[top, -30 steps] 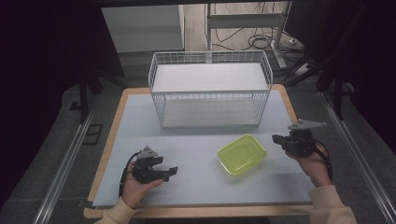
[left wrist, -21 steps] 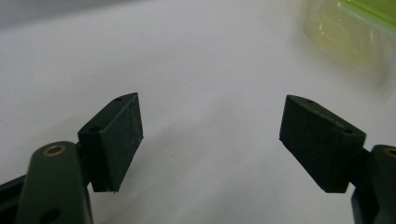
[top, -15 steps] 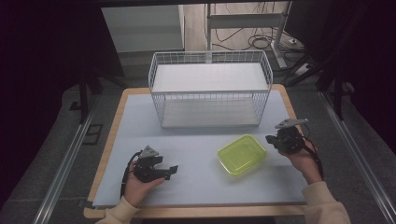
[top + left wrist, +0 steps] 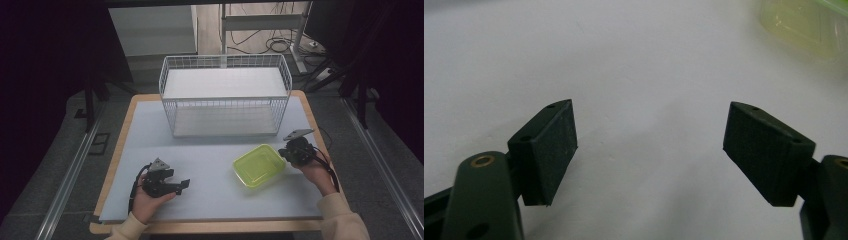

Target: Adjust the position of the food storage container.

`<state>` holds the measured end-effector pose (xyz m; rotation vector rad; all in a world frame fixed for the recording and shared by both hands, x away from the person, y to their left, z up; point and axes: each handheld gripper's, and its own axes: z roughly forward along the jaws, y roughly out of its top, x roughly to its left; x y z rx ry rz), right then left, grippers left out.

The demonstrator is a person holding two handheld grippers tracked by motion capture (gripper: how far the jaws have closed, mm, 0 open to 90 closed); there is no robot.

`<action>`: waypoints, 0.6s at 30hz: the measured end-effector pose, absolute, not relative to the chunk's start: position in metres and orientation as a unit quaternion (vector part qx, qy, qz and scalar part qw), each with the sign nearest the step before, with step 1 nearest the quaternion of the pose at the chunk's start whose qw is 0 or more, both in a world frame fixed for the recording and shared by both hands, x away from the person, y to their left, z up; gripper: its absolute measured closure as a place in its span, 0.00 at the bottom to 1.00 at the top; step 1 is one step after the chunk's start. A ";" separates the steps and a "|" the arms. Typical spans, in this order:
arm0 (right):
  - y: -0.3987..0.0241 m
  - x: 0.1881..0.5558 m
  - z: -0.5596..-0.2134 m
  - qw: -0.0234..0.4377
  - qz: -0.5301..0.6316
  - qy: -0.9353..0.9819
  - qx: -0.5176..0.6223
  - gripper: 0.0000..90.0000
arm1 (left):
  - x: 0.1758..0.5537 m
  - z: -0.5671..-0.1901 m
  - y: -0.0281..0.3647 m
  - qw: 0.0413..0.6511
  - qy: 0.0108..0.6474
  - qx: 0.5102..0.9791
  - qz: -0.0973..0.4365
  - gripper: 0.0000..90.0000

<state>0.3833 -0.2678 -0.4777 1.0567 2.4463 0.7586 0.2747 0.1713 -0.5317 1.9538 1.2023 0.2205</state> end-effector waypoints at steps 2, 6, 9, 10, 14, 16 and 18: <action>-0.268 0.384 -0.478 0.183 0.268 0.869 0.375 1.00 | 0.274 -0.532 0.170 0.406 0.477 0.774 0.086 0.23; -0.267 0.383 -0.479 0.185 0.264 0.870 0.373 1.00 | 0.275 -0.532 0.171 0.406 0.476 0.775 0.087 0.23; -0.266 0.382 -0.478 0.188 0.259 0.871 0.373 1.00 | 0.275 -0.532 0.171 0.406 0.475 0.776 0.087 0.24; -0.266 0.382 -0.478 0.188 0.258 0.871 0.374 1.00 | 0.275 -0.532 0.170 0.405 0.474 0.777 0.086 0.24; -0.265 0.381 -0.477 0.187 0.252 0.873 0.374 1.00 | 0.275 -0.533 0.169 0.401 0.474 0.779 0.085 0.23; -0.264 0.380 -0.477 0.186 0.251 0.874 0.373 1.00 | 0.275 -0.533 0.170 0.402 0.475 0.779 0.084 0.23; -0.263 0.379 -0.477 0.182 0.249 0.875 0.372 1.00 | 0.275 -0.533 0.171 0.402 0.474 0.779 0.085 0.23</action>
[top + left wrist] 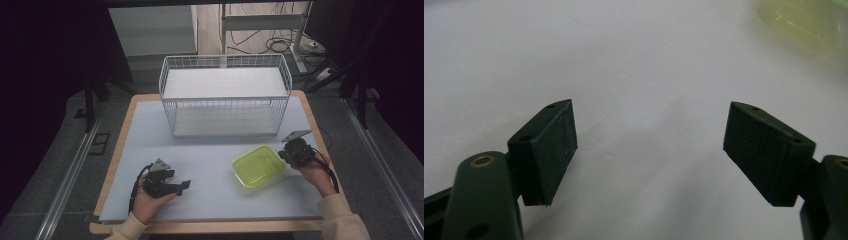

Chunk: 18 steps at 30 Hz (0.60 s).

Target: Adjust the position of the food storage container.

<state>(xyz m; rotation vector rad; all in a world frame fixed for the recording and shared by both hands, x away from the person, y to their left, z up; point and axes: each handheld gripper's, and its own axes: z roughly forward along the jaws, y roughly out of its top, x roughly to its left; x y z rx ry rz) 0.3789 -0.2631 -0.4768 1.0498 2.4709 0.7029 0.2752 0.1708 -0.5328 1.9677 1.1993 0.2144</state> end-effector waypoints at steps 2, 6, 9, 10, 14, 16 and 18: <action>-0.262 0.378 -0.476 0.176 0.249 0.878 0.370 1.00 | 0.275 -0.533 0.171 0.403 0.475 0.778 0.085 0.23; -0.260 0.376 -0.476 0.171 0.246 0.881 0.366 1.00 | 0.276 -0.533 0.172 0.401 0.476 0.778 0.084 0.23; -0.258 0.375 -0.476 0.168 0.246 0.882 0.366 1.00 | 0.276 -0.533 0.172 0.401 0.475 0.779 0.085 0.23; -0.257 0.374 -0.476 0.167 0.246 0.882 0.366 1.00 | 0.276 -0.533 0.172 0.401 0.475 0.779 0.085 0.23; -0.255 0.370 -0.475 0.162 0.244 0.885 0.363 1.00 | 0.276 -0.533 0.172 0.401 0.475 0.779 0.085 0.23; -0.253 0.367 -0.475 0.161 0.245 0.886 0.360 1.00 | 0.276 -0.533 0.172 0.401 0.475 0.778 0.084 0.23; -0.251 0.365 -0.475 0.158 0.247 0.887 0.356 1.00 | 0.276 -0.533 0.172 0.401 0.475 0.779 0.085 0.24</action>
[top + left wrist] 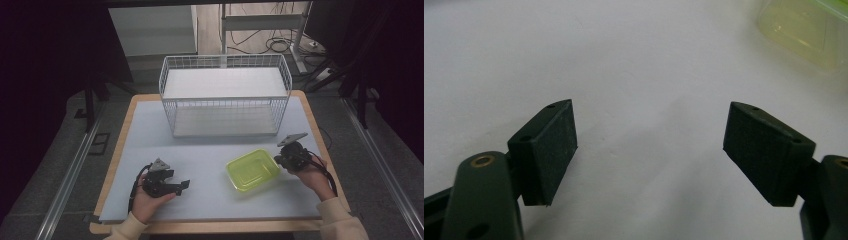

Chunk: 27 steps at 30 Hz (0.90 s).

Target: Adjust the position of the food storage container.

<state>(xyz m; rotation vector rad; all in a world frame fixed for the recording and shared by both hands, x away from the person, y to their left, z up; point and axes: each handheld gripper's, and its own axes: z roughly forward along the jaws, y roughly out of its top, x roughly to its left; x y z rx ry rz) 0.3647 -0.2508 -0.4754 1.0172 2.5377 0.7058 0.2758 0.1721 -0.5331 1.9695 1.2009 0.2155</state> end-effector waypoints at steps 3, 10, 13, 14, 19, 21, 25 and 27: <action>-0.248 0.360 -0.476 0.160 0.247 0.888 0.353 1.00 | 0.276 -0.533 0.172 0.401 0.475 0.778 0.086 0.24; -0.240 0.354 -0.475 0.146 0.255 0.892 0.344 1.00 | 0.276 -0.532 0.172 0.402 0.475 0.778 0.087 0.24; -0.235 0.350 -0.475 0.141 0.255 0.895 0.337 1.00 | 0.275 -0.532 0.173 0.403 0.476 0.777 0.087 0.24; -0.235 0.350 -0.475 0.141 0.255 0.895 0.337 1.00 | 0.275 -0.532 0.173 0.403 0.476 0.777 0.087 0.24; -0.228 0.343 -0.475 0.126 0.259 0.899 0.330 1.00 | 0.276 -0.532 0.173 0.402 0.475 0.778 0.087 0.24; -0.226 0.341 -0.474 0.121 0.260 0.901 0.327 1.00 | 0.276 -0.532 0.173 0.403 0.475 0.778 0.087 0.24; -0.223 0.336 -0.474 0.106 0.266 0.902 0.323 1.00 | 0.275 -0.532 0.173 0.402 0.474 0.779 0.086 0.24; -0.221 0.334 -0.474 0.102 0.269 0.903 0.318 1.00 | 0.275 -0.532 0.172 0.402 0.474 0.779 0.087 0.24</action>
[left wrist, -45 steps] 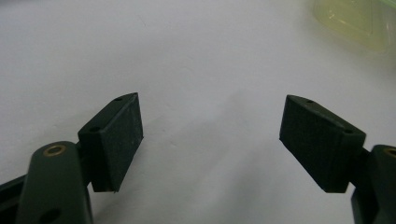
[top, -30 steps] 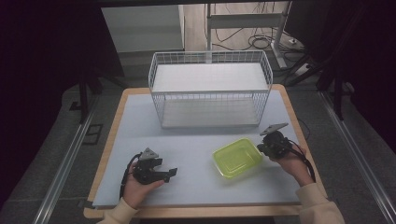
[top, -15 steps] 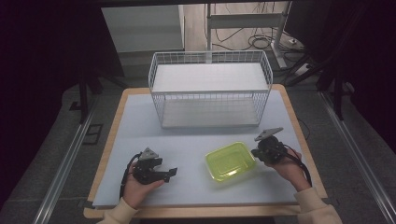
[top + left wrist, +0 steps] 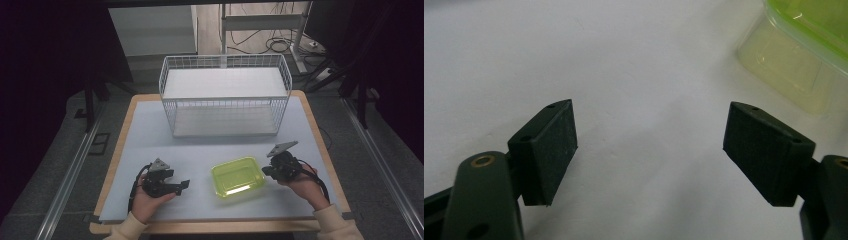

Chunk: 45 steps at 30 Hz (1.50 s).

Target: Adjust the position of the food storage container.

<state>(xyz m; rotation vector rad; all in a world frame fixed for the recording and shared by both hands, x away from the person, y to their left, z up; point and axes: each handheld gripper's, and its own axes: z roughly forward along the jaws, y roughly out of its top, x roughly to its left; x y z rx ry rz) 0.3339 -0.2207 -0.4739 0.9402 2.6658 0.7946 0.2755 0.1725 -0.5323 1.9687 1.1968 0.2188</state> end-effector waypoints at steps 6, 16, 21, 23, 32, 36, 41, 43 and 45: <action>-0.215 0.328 -0.473 0.087 0.275 0.906 0.309 1.00 | 0.275 -0.532 0.173 0.403 0.476 0.777 0.086 0.24; -0.211 0.321 -0.474 0.058 0.291 0.907 0.298 1.00 | 0.276 -0.531 0.175 0.405 0.475 0.776 0.088 0.24; -0.207 0.316 -0.473 0.047 0.297 0.908 0.291 1.00 | 0.275 -0.531 0.175 0.406 0.477 0.775 0.087 0.24; -0.206 0.314 -0.473 0.039 0.302 0.908 0.287 1.00 | 0.275 -0.531 0.175 0.407 0.479 0.773 0.086 0.24; -0.200 0.310 -0.474 0.027 0.308 0.909 0.280 1.00 | 0.275 -0.531 0.176 0.407 0.479 0.773 0.086 0.24; -0.197 0.308 -0.475 0.024 0.310 0.909 0.277 1.00 | 0.276 -0.531 0.176 0.408 0.479 0.773 0.086 0.24; -0.194 0.307 -0.476 0.015 0.316 0.908 0.275 1.00 | 0.276 -0.531 0.177 0.408 0.482 0.770 0.083 0.24; -0.193 0.307 -0.476 0.015 0.317 0.908 0.274 1.00 | 0.276 -0.531 0.179 0.411 0.484 0.769 0.083 0.24; -0.191 0.306 -0.476 0.016 0.317 0.909 0.271 1.00 | 0.275 -0.530 0.180 0.412 0.483 0.768 0.086 0.24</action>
